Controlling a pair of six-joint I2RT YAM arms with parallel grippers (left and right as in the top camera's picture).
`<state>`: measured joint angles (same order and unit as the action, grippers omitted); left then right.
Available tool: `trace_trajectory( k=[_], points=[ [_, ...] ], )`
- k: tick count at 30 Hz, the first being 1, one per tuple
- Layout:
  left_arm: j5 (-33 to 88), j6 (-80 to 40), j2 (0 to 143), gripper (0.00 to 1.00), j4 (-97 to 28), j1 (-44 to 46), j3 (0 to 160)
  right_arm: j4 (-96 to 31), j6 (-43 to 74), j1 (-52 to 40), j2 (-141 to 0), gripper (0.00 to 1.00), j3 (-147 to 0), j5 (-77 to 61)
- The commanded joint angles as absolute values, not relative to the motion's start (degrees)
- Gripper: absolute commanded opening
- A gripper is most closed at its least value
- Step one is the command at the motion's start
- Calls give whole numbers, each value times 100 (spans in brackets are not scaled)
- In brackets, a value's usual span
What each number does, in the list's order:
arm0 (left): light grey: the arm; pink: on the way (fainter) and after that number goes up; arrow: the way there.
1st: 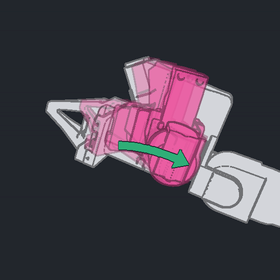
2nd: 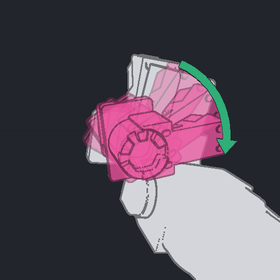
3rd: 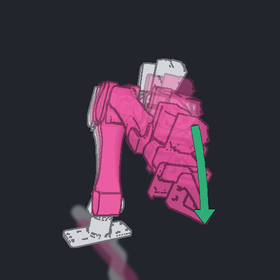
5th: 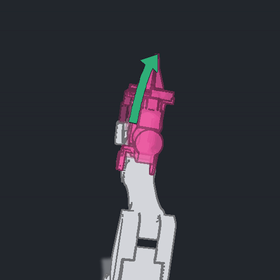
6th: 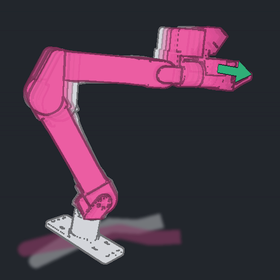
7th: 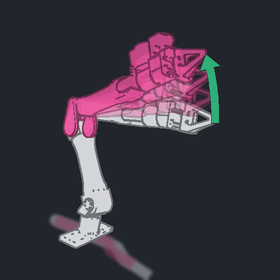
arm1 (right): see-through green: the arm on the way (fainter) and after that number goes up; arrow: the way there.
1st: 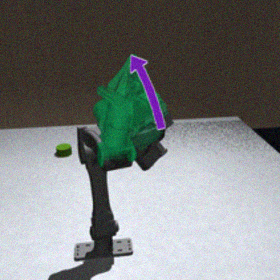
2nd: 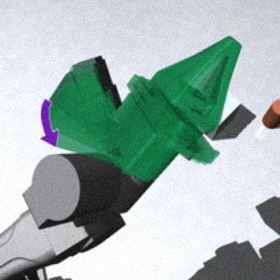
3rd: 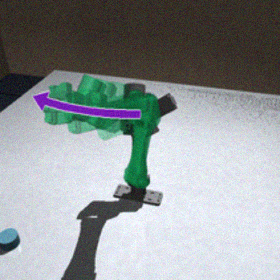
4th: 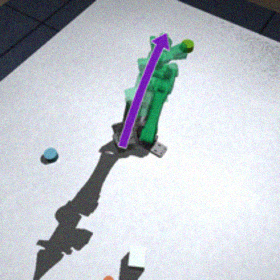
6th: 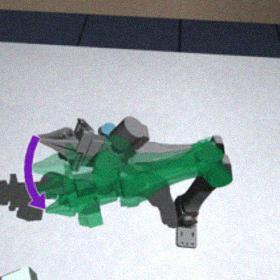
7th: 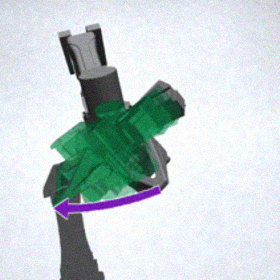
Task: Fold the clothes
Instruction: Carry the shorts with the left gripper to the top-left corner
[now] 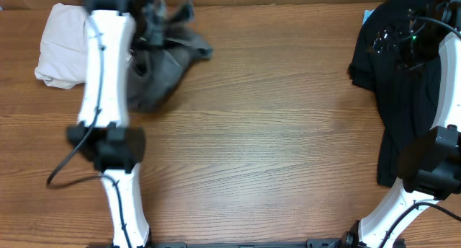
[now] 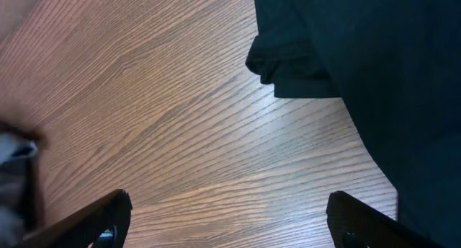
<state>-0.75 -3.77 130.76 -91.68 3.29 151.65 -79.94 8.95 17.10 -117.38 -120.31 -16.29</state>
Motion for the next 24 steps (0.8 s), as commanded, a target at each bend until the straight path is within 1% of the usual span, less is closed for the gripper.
trace_trajectory(
  k=[1,4,7,13,19,22,24],
  points=[
    [-150,78,12390,4,-9063,143,15351,-7968,851,1699,-11681,90,-12001,-1662],
    [-333,353,12044,4,-8949,25,15351,-7981,851,1699,-11681,90,-12001,-1662],
    [-1000,392,11736,4,-8731,-67,15351,-8023,851,1699,-11681,90,-12001,-1662],
    [-1699,714,11653,4,-7983,-246,15349,-8031,851,1699,-11681,90,-12001,-1682],
    [-2427,709,11769,4,-7266,-541,15336,-8117,849,1699,-11681,90,-12001,-1678],
    [-2440,543,11869,4,-6947,-755,15336,-8130,849,1699,-11681,90,-12001,-1678],
    [-2434,172,12075,4,-6661,-1002,15336,-8119,851,1699,-11681,90,-12001,-1680]
  ],
)
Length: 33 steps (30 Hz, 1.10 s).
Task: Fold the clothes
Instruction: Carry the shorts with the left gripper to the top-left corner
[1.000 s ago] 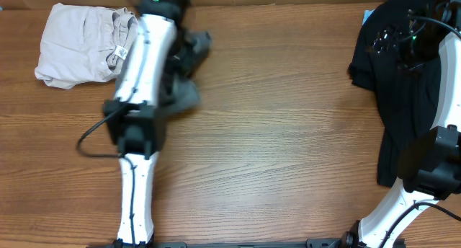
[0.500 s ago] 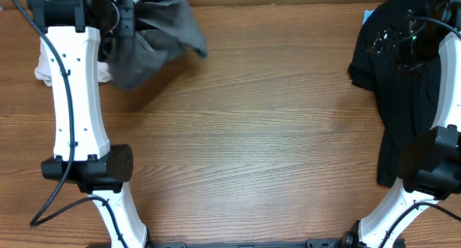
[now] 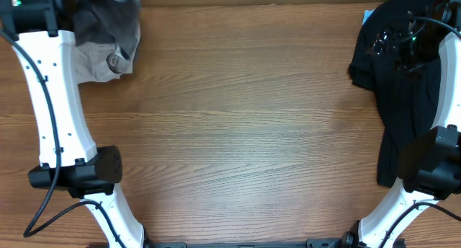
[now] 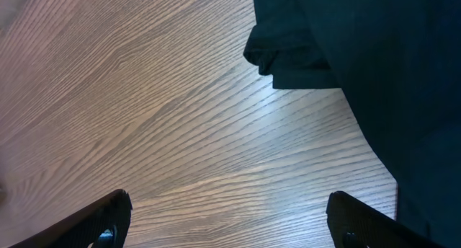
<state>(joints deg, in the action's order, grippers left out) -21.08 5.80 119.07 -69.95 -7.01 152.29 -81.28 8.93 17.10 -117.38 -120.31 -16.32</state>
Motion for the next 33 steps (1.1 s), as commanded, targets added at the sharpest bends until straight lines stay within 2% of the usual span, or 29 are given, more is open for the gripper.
trace_trajectory(
  k=[1,13,22,24,29,33],
  points=[
    [-2432,104,12147,4,-6578,-1068,15336,-8117,851,1699,-11681,90,-12001,-1680],
    [-2368,-454,13590,4,-5898,-1273,15336,-8132,854,1699,-11681,90,-12001,-1680],
    [-2318,-454,14276,4,-7203,-1280,15308,-8128,854,1699,-11681,90,-12001,-1680],
    [-2137,-454,14315,12,-7419,-1280,15301,-8114,854,1699,-11681,90,-12001,-1680],
    [-495,-451,14326,50,-7605,-1273,15222,-8082,856,1693,-11681,90,-12001,-1680],
    [478,-449,14326,64,-7603,-1234,15109,-8093,854,1647,-11681,90,-12001,-1680]
  ],
)
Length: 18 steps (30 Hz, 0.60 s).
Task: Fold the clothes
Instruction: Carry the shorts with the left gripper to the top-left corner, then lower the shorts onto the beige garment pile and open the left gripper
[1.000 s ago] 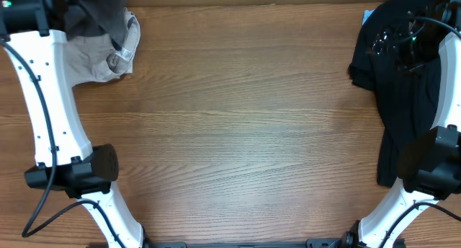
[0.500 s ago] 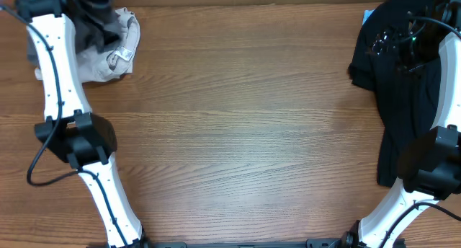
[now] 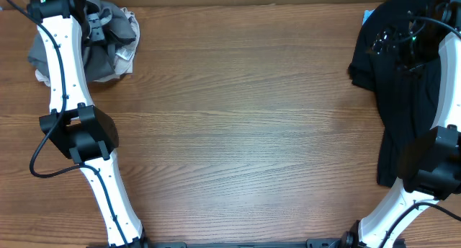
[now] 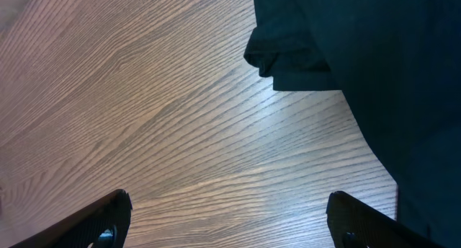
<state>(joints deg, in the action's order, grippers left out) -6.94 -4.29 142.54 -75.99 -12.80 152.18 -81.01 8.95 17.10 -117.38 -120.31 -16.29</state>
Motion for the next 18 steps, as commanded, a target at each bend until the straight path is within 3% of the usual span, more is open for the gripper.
trace_trajectory(
  k=[1,11,18],
  points=[
    [569,-447,14333,67,-7605,-1210,15089,-8095,854,1634,-11681,90,-12001,-1680],
    [709,178,14993,84,-7832,-884,15047,-8007,851,1411,-11681,90,-12001,-1678],
    [1015,440,15061,86,-7800,-814,15235,-7999,851,1382,-11681,90,-12001,-1678]
  ],
)
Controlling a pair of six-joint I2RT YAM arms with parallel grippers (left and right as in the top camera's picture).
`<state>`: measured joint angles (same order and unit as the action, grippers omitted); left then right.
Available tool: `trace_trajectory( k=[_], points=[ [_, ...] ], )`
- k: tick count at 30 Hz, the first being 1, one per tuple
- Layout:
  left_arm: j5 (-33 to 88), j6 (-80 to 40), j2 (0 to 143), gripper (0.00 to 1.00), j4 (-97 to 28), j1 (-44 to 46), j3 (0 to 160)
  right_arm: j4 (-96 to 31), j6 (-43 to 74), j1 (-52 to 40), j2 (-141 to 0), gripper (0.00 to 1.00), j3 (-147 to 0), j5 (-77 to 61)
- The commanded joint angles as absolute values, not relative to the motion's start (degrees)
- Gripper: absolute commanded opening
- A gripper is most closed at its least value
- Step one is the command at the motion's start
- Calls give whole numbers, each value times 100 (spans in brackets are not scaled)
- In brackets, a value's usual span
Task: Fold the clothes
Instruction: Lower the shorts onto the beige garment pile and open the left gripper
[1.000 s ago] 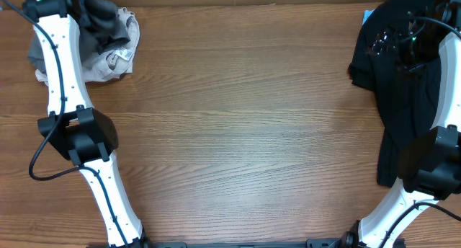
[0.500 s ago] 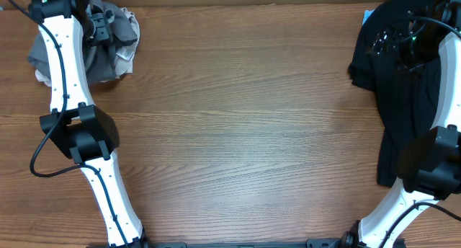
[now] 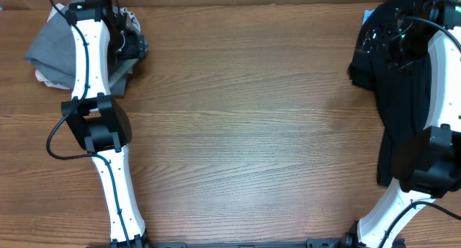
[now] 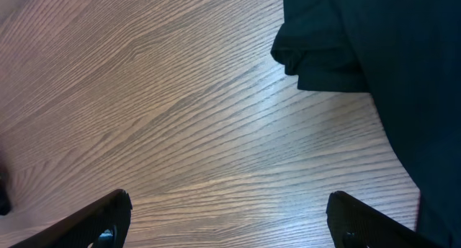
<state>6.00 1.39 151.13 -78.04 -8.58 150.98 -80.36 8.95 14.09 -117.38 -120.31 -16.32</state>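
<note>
A grey garment (image 3: 47, 50) lies in the table's far left corner on top of a white cloth (image 3: 45, 80), with a grey flap (image 3: 119, 76) showing right of my left arm. My left gripper (image 3: 130, 42) sits at the garment's right edge; its fingers are too dark to read. A black garment (image 3: 403, 89) is heaped along the right side, and its folded edge (image 4: 317, 60) shows at the upper right of the right wrist view. My right gripper (image 4: 229, 199) is open over bare wood just left of that garment, holding nothing.
The wooden table (image 3: 252, 125) stretches between the two piles. A small blue item (image 3: 367, 16) peeks out at the black garment's far left edge. My left arm's elbow (image 3: 97, 125) stands over the left part of the table.
The grey garment now lies flatter and further left over the white cloth. My left gripper has moved a little to the right. My right gripper has shifted slightly, so the black edge sits further right in its view.
My left gripper held the grey garment bunched just right of the white cloth. Then it was at the far left corner with the garment over that cloth. Later the garment lay bunched on the cloth, and now it lies spread there. My right gripper stayed open beside the black garment.
</note>
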Motion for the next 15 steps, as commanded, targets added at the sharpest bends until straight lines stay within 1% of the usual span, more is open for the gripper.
trace_trajectory(
  k=[1,5,7,12,15],
  points=[
    [1190,515,15002,88,-7797,-814,15349,-7994,851,1382,-11681,90,-12001,-1678],
    [1459,580,14510,95,-7795,-814,16022,-8007,849,1382,-11681,90,-12001,-1678],
    [1155,580,14261,98,-7767,-819,16407,-8027,849,1382,-11681,90,-12001,-1678],
    [-543,432,14210,100,-7585,-858,16610,-8025,847,1382,-11681,90,-12001,-1675],
    [-836,84,14252,100,-7389,-1039,16291,-8027,847,1382,-11681,90,-12001,-1656]
  ],
)
